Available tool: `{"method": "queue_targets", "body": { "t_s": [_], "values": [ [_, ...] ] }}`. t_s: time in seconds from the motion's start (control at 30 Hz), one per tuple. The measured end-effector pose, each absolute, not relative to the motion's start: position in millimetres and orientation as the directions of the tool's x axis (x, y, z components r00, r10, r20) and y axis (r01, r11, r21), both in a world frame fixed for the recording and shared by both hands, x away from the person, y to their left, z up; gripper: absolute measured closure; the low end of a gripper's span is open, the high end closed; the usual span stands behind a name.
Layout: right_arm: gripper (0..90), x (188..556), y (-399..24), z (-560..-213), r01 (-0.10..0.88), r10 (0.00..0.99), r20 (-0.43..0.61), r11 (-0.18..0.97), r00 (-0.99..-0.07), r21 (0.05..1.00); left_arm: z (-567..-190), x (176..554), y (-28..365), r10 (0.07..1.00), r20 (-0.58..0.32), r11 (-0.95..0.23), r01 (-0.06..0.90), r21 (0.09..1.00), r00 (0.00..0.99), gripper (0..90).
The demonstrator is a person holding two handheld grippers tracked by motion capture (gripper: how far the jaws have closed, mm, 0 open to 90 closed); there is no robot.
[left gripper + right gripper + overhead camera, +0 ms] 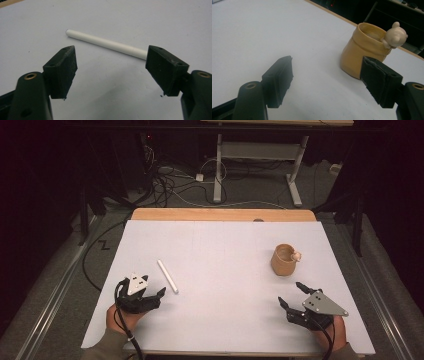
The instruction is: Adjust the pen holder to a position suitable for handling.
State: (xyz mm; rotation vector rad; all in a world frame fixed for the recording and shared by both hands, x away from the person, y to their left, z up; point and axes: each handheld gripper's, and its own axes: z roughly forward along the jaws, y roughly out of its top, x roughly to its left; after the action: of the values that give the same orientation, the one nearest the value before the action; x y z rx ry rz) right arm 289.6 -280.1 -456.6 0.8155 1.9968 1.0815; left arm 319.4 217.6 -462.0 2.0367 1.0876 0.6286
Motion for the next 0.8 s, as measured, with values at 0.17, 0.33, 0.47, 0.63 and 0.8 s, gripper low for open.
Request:
{"method": "queue_targets", "body": {
  "t_s": [0.17,0.33,0.47,0.63,0.8],
  "values": [
    [26.7,289.5,-280.1,-456.7,0.189,0.785,-0.289,0.452,-0.548,0.872,-461.9,320.9,215.3,0.846,0.083,-0.382,0.490,0.784,0.527,24.2],
    [27.8,291.6,-281.7,-455.3,0.189,0.791,-0.295,0.453,-0.535,0.871,-462.2,321.2,216.5,0.846,0.082,-0.381,0.489,0.785,0.527,24.2],
    [32.7,295.8,-288.9,-454.8,0.203,0.811,-0.268,0.422,-0.521,0.884,-462.1,321.2,216.8,0.843,0.089,-0.386,0.482,0.787,0.530,24.2],
    [38.8,298.7,-293.7,-447.8,0.196,0.819,-0.264,0.409,-0.509,0.891,-462.6,319.7,218.0,0.838,0.101,-0.398,0.473,0.786,0.537,24.3],
    [36.4,306.5,-294.0,-436.5,0.214,0.799,-0.233,0.407,-0.555,0.888,-462.2,318.4,220.0,0.835,0.101,-0.399,0.469,0.788,0.541,24.3]
  ]
}}
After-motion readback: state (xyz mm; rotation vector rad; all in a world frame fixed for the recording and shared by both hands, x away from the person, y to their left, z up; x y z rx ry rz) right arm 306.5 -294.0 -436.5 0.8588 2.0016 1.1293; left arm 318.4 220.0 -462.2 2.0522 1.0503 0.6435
